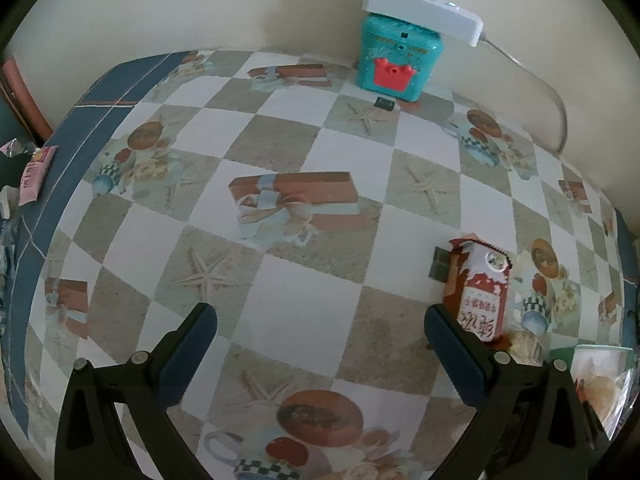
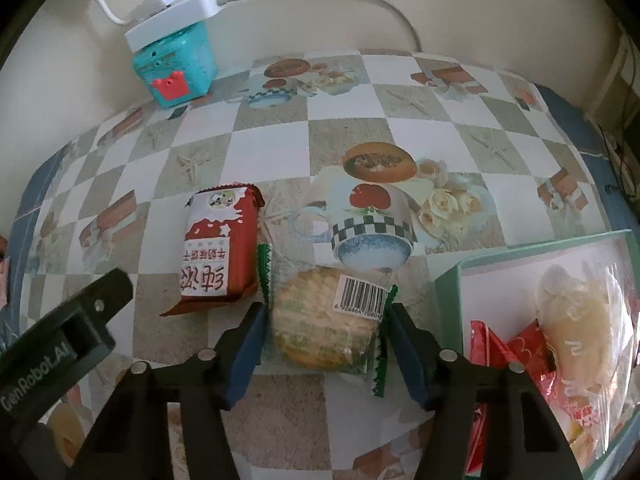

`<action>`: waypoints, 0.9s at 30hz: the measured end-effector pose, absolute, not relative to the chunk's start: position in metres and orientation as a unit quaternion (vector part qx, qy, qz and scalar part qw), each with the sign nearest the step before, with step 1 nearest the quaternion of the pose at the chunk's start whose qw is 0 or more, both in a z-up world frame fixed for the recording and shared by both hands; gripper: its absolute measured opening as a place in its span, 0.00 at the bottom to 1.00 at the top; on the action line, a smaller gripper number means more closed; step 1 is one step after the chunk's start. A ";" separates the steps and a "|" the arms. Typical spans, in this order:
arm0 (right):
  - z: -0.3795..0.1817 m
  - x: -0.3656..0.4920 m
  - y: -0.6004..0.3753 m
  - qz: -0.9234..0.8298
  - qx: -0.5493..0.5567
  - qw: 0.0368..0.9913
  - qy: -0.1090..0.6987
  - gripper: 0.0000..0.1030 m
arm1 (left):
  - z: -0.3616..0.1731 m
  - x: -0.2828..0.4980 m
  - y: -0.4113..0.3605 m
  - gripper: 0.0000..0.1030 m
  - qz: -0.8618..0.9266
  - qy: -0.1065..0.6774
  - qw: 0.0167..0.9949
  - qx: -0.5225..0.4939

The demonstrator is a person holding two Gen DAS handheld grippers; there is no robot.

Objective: Organize snacks
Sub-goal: 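Grasp the red-white biscuit packet with the left tool while the right tool grasps the cracker packet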

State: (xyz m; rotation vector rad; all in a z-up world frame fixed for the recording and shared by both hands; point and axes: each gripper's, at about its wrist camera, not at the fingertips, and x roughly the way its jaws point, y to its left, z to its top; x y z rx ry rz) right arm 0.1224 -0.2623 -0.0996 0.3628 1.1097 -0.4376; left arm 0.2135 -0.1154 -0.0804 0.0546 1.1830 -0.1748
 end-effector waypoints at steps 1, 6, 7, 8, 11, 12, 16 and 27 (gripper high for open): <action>-0.099 0.123 -0.263 -0.204 0.171 0.812 0.519 0.59 | -0.080 0.214 -0.117 1.00 -0.085 0.555 0.827 0.023; -0.096 0.120 -0.269 -0.200 0.181 0.815 0.513 0.58 | -0.079 0.218 -0.131 1.00 -0.117 0.552 0.825 -0.002; -0.095 0.119 -0.270 -0.200 0.183 0.814 0.513 0.58 | -0.081 0.219 -0.135 1.00 -0.127 0.554 0.823 -0.007; -0.094 0.118 -0.272 -0.202 0.185 0.813 0.513 0.58 | -0.081 0.219 -0.139 1.00 -0.131 0.555 0.821 -0.010; -0.092 0.115 -0.279 -0.206 0.195 0.813 0.509 0.58 | -0.085 0.219 -0.150 1.00 -0.148 0.557 0.817 -0.013; -0.091 0.114 -0.281 -0.206 0.200 0.813 0.507 0.58 | -0.086 0.219 -0.154 1.00 -0.152 0.557 0.816 -0.011; -0.091 0.114 -0.284 -0.205 0.206 0.811 0.507 0.58 | -0.090 0.218 -0.166 0.90 -0.161 0.554 0.817 0.000; -0.091 0.114 -0.285 -0.199 0.212 0.810 0.509 0.58 | -0.094 0.221 -0.183 0.85 -0.205 0.556 0.805 0.003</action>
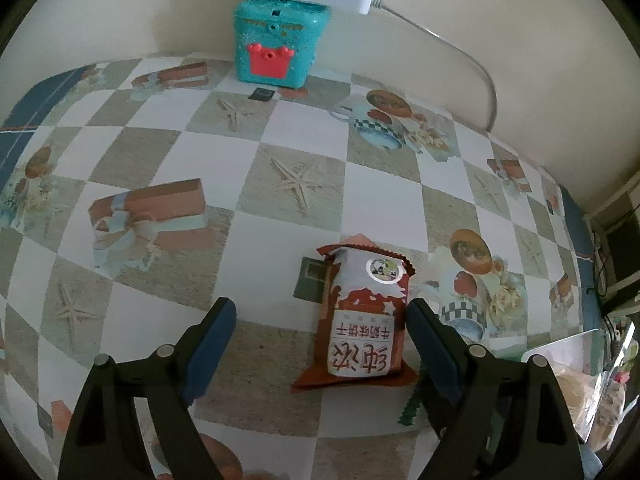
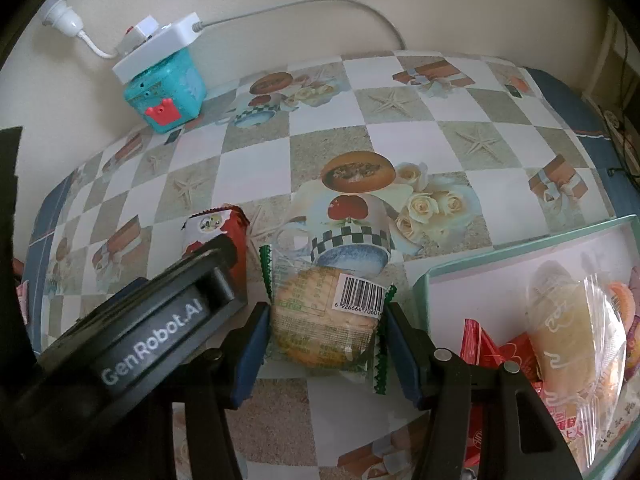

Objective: Organize snacks
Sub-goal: 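Grasp the red-white biscuit packet with the left tool while the right tool grasps the cracker packet, then lift both held packets and carry them over the white tray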

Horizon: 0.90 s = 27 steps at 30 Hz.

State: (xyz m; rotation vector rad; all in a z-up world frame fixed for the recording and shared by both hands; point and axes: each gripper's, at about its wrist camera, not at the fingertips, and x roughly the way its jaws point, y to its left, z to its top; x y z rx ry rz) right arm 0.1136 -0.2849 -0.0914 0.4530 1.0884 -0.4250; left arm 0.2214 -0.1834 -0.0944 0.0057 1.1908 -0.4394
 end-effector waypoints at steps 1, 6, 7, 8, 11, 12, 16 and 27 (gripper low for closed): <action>-0.091 0.114 -0.285 -0.199 0.212 0.810 0.510 0.58 | -0.095 0.222 -0.184 0.85 -0.205 0.558 0.804 0.003; -0.091 0.113 -0.285 -0.198 0.213 0.810 0.510 0.58 | -0.095 0.222 -0.186 0.70 -0.183 0.549 0.815 0.028; -0.091 0.114 -0.285 -0.198 0.212 0.810 0.510 0.58 | -0.094 0.223 -0.182 0.60 -0.176 0.548 0.817 0.028; -0.091 0.114 -0.285 -0.198 0.212 0.809 0.511 0.58 | -0.093 0.226 -0.177 0.51 -0.169 0.548 0.819 0.022; -0.092 0.115 -0.283 -0.197 0.209 0.809 0.513 0.58 | -0.093 0.234 -0.161 0.46 -0.164 0.547 0.821 -0.002; -0.093 0.115 -0.283 -0.197 0.207 0.809 0.514 0.58 | -0.094 0.236 -0.157 0.44 -0.166 0.546 0.821 -0.007; -0.094 0.116 -0.280 -0.195 0.205 0.809 0.516 0.58 | -0.095 0.241 -0.137 0.42 -0.162 0.548 0.820 -0.028; -0.068 0.105 -0.262 -0.168 0.214 0.820 0.504 0.58 | -0.081 0.234 -0.098 0.40 -0.110 0.568 0.815 -0.038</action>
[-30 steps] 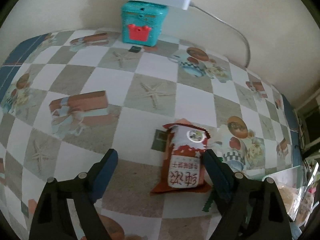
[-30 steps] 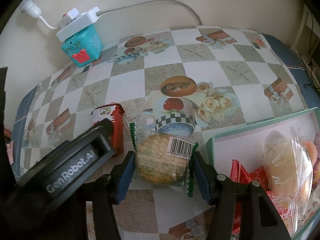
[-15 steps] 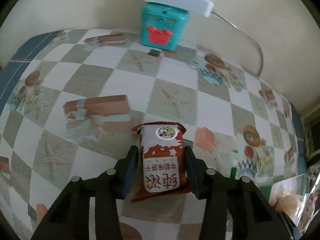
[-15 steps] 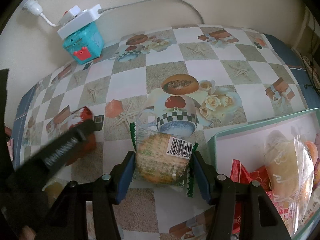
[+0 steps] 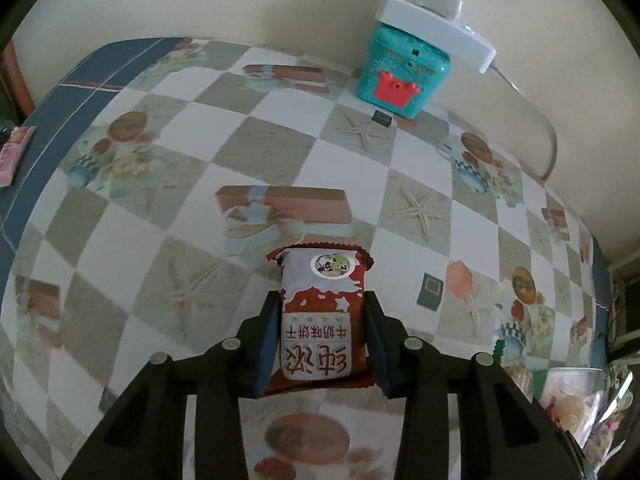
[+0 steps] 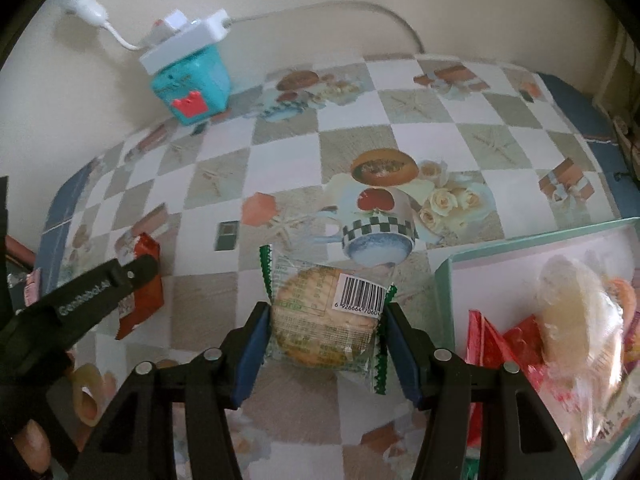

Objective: Organize snacks
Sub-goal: 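Lift both held packets and carry them over the white tray, then open both tools to drop the packets into the tray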

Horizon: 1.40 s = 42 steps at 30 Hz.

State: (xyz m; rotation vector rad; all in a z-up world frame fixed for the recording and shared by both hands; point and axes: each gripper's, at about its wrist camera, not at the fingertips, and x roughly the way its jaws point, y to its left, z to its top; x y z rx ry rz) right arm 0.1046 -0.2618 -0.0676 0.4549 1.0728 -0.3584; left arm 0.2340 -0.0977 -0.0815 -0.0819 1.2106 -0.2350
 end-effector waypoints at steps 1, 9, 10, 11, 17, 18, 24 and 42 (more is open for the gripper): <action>-0.064 0.103 -0.260 -0.167 0.214 0.821 0.502 0.58 | -0.077 0.231 -0.094 0.40 -0.109 0.568 0.814 -0.043; -0.022 0.067 -0.242 -0.168 0.205 0.838 0.478 0.58 | -0.032 0.195 -0.079 0.40 -0.111 0.550 0.826 -0.042; -0.019 0.059 -0.241 -0.170 0.205 0.839 0.475 0.58 | -0.027 0.191 -0.078 0.40 -0.111 0.548 0.828 -0.042; -0.017 0.053 -0.240 -0.172 0.206 0.839 0.474 0.58 | -0.022 0.185 -0.078 0.40 -0.113 0.546 0.829 -0.041; -0.011 0.017 -0.242 -0.188 0.214 0.838 0.466 0.58 | -0.003 0.144 -0.085 0.40 -0.133 0.536 0.833 -0.027; -0.010 0.010 -0.243 -0.191 0.216 0.838 0.463 0.58 | 0.000 0.135 -0.090 0.40 -0.142 0.534 0.833 -0.022; 0.002 -0.038 -0.283 -0.252 0.242 0.832 0.432 0.58 | 0.015 0.096 -0.118 0.40 -0.192 0.517 0.834 0.002; -0.038 -0.125 -0.412 -0.398 0.330 0.745 0.421 0.60 | 0.009 0.007 -0.282 0.40 -0.390 0.494 0.770 0.105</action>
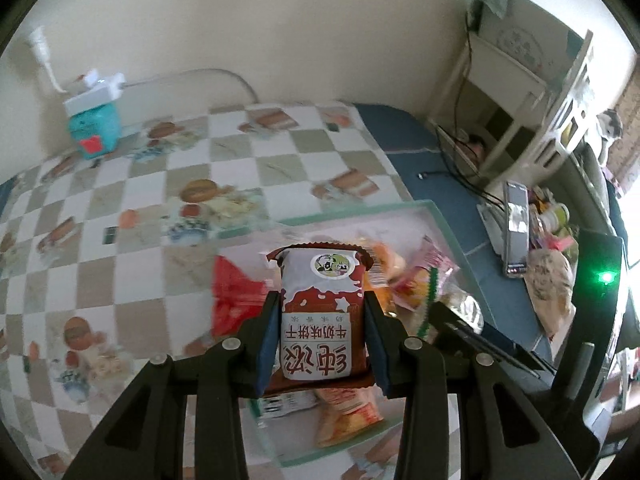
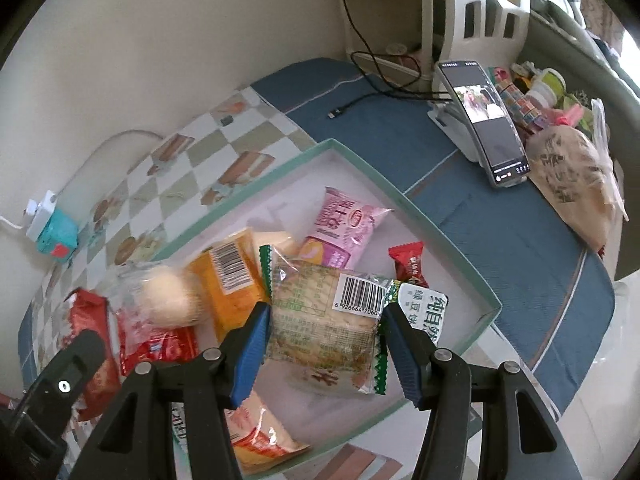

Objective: Organize snacks
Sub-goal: 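Open both tools to drop the packets into the tray, then withdraw both open tools away from the filled tray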

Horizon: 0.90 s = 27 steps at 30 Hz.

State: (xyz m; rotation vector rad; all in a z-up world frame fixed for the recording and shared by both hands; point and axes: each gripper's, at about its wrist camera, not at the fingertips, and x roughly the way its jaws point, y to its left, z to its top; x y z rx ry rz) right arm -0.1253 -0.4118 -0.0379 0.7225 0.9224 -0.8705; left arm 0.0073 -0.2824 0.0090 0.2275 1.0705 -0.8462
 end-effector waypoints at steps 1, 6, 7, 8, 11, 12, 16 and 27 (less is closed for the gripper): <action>-0.039 -0.125 -0.411 -0.396 0.331 0.745 0.422 0.61 | 0.008 0.007 -0.286 0.40 -0.393 0.491 0.770 0.105; -0.047 -0.121 -0.411 -0.381 0.335 0.746 0.432 0.65 | 0.006 0.007 -0.289 0.56 -0.404 0.497 0.762 0.095; -0.049 -0.120 -0.411 -0.380 0.336 0.745 0.433 0.65 | 0.005 0.007 -0.286 0.61 -0.401 0.498 0.763 0.095; -0.050 -0.120 -0.411 -0.379 0.338 0.744 0.434 0.67 | 0.005 0.008 -0.283 0.62 -0.396 0.498 0.765 0.094; -0.053 -0.120 -0.408 -0.371 0.341 0.746 0.436 0.71 | 0.006 0.011 -0.269 0.73 -0.380 0.501 0.773 0.085; -0.053 -0.121 -0.405 -0.372 0.339 0.746 0.437 0.76 | 0.006 0.013 -0.263 0.78 -0.372 0.501 0.777 0.083; -0.055 -0.124 -0.397 -0.376 0.334 0.746 0.437 0.94 | 0.002 0.020 -0.236 0.85 -0.317 0.495 0.804 0.095; -0.042 -0.125 -0.340 -0.339 0.282 0.788 0.429 1.00 | -0.015 0.023 -0.150 0.85 -0.180 0.513 0.832 0.107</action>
